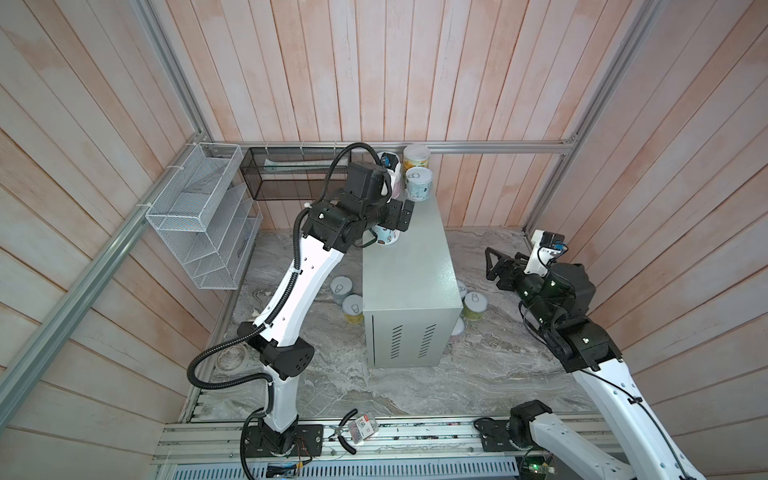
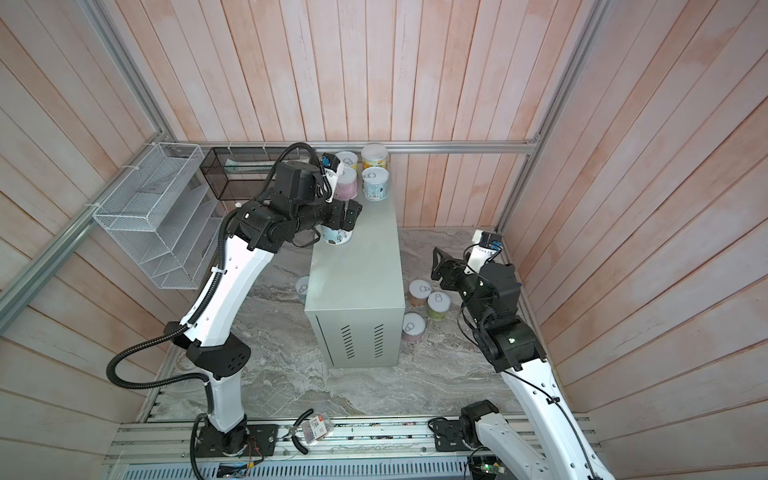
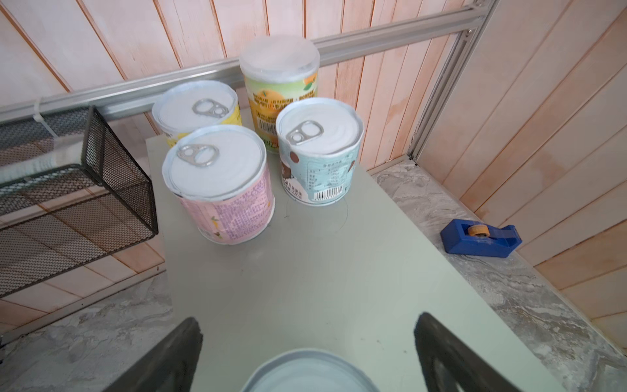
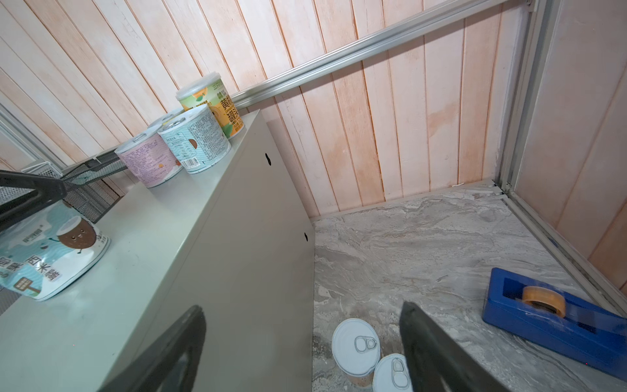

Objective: Place and organize the canned foods onto the counter
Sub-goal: 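Lower the pale-blue can onto the cabinet top nearest the robot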

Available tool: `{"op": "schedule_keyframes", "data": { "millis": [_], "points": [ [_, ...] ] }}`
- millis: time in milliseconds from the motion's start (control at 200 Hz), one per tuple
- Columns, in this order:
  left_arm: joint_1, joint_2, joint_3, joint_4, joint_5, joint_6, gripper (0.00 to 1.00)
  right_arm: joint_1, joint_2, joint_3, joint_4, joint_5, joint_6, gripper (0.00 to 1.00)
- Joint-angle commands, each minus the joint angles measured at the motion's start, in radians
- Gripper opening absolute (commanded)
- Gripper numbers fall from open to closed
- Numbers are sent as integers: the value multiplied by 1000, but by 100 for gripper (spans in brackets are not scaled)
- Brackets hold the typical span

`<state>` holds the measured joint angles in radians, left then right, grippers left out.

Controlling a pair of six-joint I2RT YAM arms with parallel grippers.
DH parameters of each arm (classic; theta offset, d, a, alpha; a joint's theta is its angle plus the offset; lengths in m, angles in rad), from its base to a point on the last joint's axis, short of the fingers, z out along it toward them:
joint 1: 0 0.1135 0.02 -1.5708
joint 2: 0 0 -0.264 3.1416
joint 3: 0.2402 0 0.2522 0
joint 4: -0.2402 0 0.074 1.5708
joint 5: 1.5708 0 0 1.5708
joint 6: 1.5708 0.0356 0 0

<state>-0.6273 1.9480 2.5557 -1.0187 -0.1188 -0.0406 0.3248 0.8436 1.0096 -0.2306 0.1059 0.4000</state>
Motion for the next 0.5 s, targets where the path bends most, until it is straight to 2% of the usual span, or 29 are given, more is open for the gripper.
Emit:
{"op": "schedule_keyframes", "data": {
  "millis": [0,125,335,495],
  "points": [
    [-21,-102,-17,102,-57,39,100,2,1,31,12,-2,1,88],
    [-48,-206,-163,169,-119,38,100,2,-1,31,-4,17,-6,88],
    [-144,-463,-581,324,-214,-5,100,2,-2,26,-22,27,-3,88],
    [-158,-609,-812,417,-212,-30,91,3,10,33,-36,33,-3,88]
  ]
}}
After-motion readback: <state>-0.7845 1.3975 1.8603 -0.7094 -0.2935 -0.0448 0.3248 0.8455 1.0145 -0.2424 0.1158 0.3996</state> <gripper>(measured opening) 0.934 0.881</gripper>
